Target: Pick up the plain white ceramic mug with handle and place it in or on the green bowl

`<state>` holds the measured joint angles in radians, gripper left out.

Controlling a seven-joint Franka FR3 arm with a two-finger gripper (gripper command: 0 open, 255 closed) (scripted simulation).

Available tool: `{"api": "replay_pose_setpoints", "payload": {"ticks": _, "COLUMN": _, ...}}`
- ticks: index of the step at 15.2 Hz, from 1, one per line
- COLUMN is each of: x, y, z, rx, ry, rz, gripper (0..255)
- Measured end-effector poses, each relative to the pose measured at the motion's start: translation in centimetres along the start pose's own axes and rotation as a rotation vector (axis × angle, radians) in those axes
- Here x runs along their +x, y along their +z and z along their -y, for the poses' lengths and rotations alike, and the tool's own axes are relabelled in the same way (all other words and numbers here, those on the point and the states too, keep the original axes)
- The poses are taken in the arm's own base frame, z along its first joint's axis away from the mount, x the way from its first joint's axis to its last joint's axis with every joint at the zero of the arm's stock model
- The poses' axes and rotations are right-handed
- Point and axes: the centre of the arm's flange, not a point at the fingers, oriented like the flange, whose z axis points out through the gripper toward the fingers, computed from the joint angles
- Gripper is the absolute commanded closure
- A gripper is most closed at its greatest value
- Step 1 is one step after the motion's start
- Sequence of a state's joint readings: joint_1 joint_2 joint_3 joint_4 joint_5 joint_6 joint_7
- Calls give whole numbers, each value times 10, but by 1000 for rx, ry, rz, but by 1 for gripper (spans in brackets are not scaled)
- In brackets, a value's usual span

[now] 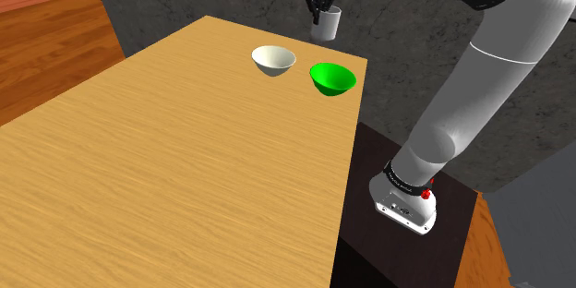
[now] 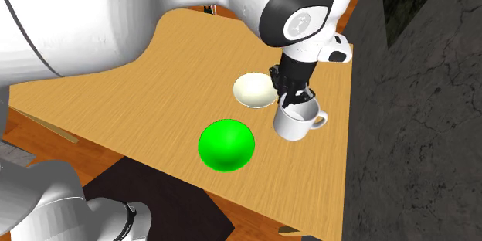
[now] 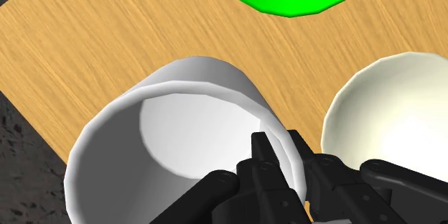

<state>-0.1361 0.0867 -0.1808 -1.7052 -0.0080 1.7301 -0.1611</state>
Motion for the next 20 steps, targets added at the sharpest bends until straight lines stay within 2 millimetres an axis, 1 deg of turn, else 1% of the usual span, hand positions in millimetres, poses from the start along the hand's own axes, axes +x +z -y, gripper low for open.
{"api": "replay_pose_setpoints", "payload": {"ticks": 2, "x": -6, "y": -7, "z": 1, "rx": 0, "ry": 0, "rz": 0, "gripper": 255}}
{"api": "replay_pose_setpoints", "payload": {"ticks": 5, "x": -36, "y": -13, "z": 17, "rx": 0, "ry": 0, "rz": 0, "gripper": 255}}
{"api": "replay_pose_setpoints", "payload": {"ticks": 6, "x": -44, "y": -12, "z": 25, "rx": 0, "ry": 0, "rz": 0, "gripper": 255}}
{"api": "replay_pose_setpoints", "payload": {"ticks": 9, "x": -81, "y": -14, "z": 41, "rx": 1, "ry": 0, "rz": 0, "gripper": 255}}
{"api": "replay_pose_setpoints", "payload": {"ticks": 10, "x": -90, "y": -16, "z": 45, "rx": 1, "ry": 0, "rz": 0, "gripper": 255}}
{"api": "replay_pose_setpoints", "payload": {"ticks": 11, "x": -103, "y": -19, "z": 51, "rx": 1, "ry": 0, "rz": 1, "gripper": 255}}
{"api": "replay_pose_setpoints", "payload": {"ticks": 13, "x": -130, "y": -18, "z": 66, "rx": 1, "ry": -1, "rz": 0, "gripper": 255}}
{"api": "replay_pose_setpoints", "payload": {"ticks": 14, "x": -141, "y": -22, "z": 72, "rx": 1, "ry": -1, "rz": 0, "gripper": 255}}
{"api": "replay_pose_setpoints", "payload": {"ticks": 15, "x": -149, "y": -20, "z": 75, "rx": 1, "ry": -1, "rz": -1, "gripper": 255}}
{"api": "replay_pose_setpoints", "payload": {"ticks": 17, "x": -160, "y": -15, "z": 80, "rx": 0, "ry": 0, "rz": 0, "gripper": 255}}
{"api": "replay_pose_setpoints", "payload": {"ticks": 20, "x": -163, "y": 0, "z": 82, "rx": 0, "ry": 0, "rz": 1, "gripper": 255}}
